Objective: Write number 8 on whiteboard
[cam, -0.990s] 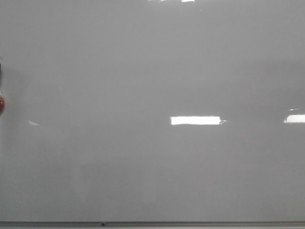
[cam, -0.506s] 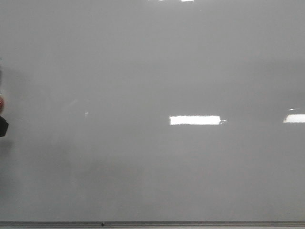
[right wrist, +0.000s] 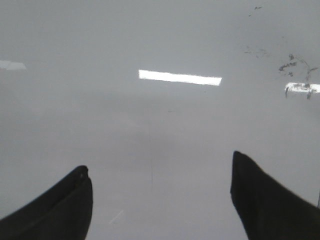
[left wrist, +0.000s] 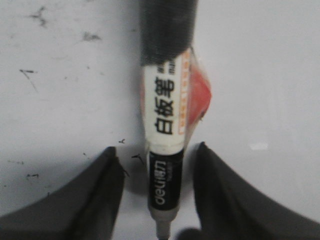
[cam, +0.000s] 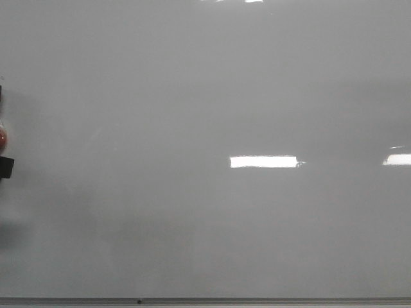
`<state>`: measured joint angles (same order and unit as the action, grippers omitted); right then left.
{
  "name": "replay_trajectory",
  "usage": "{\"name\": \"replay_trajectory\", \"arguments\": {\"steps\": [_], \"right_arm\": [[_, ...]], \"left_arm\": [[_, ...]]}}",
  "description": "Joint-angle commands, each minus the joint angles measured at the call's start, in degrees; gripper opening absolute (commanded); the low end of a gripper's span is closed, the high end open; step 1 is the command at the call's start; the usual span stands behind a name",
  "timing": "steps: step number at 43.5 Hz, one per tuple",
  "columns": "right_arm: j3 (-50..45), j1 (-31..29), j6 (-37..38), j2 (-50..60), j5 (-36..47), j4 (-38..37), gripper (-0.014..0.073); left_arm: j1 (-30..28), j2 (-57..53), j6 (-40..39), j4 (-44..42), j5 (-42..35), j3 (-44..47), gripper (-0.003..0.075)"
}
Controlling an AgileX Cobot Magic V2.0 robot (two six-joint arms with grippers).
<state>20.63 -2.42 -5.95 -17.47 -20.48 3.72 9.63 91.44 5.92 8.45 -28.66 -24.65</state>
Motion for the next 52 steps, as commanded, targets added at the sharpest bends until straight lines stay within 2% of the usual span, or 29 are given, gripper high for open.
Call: {"name": "replay_trajectory", "arguments": {"steps": [1,5,10,13,16,24,31,36,39,42,47,52], "right_arm": [[2.2,-0.2,-0.5,-0.9,5.0,-0.1,0.0590],[2.2,-0.2,-0.5,-0.9,5.0,-0.1,0.0590],[2.2,-0.2,-0.5,-0.9,5.0,-0.1,0.0590],[2.2,-0.2,-0.5,-0.9,4.6,-0.1,0.0590],[2.2,-0.2,-0.5,-0.9,3.6,-0.1,0.0590],[5.2,-0.1,-0.5,-3.8,-3.3,0.9,0.0590],[11.2,0.6,-1.7,-10.2,-10.8,4.5,0.0590],[16.6,4.3,-8.2,-15.6,-17.2,7.6,0.0590],[19.8,8.1,-13.0,-19.5,-21.8,10.4,0.0586],[23.1,12.0,-17.0,-23.3,-27.3,12.3,0.0568],[28.2,20.0,-22.9,-29.9,-35.1,14.8,0.0561],[31.0,29.1,-26.5,-36.7,-33.7,16.9,0.0563]], "left_arm": [[0.2,-1.2,-0.1,-0.7,-4.7,-1.3,0.0057],[0.2,-1.3,-0.1,-0.7,-4.6,-1.3,-0.0017],[0.3,-3.5,-0.1,-0.7,-2.1,-1.3,-0.0019],[0.7,-6.4,-0.4,-0.7,2.0,-1.5,-0.0019],[1.9,-10.2,-0.9,-0.7,10.7,-3.5,-0.0019],[6.0,-15.5,2.4,-4.0,43.8,-15.2,-0.0019],[11.7,-15.4,14.8,-3.9,64.9,-24.2,-0.0019],[17.7,-15.4,28.4,-2.3,75.4,-28.7,-0.0019],[21.0,-15.4,36.6,-0.8,79.5,-30.3,-0.0019],[24.3,-15.4,41.2,0.4,81.0,-31.4,-0.0019],[28.3,-15.4,42.0,1.1,80.8,-32.6,-0.0019],[30.6,-15.4,43.3,1.1,80.4,-33.5,-0.0019]]}}
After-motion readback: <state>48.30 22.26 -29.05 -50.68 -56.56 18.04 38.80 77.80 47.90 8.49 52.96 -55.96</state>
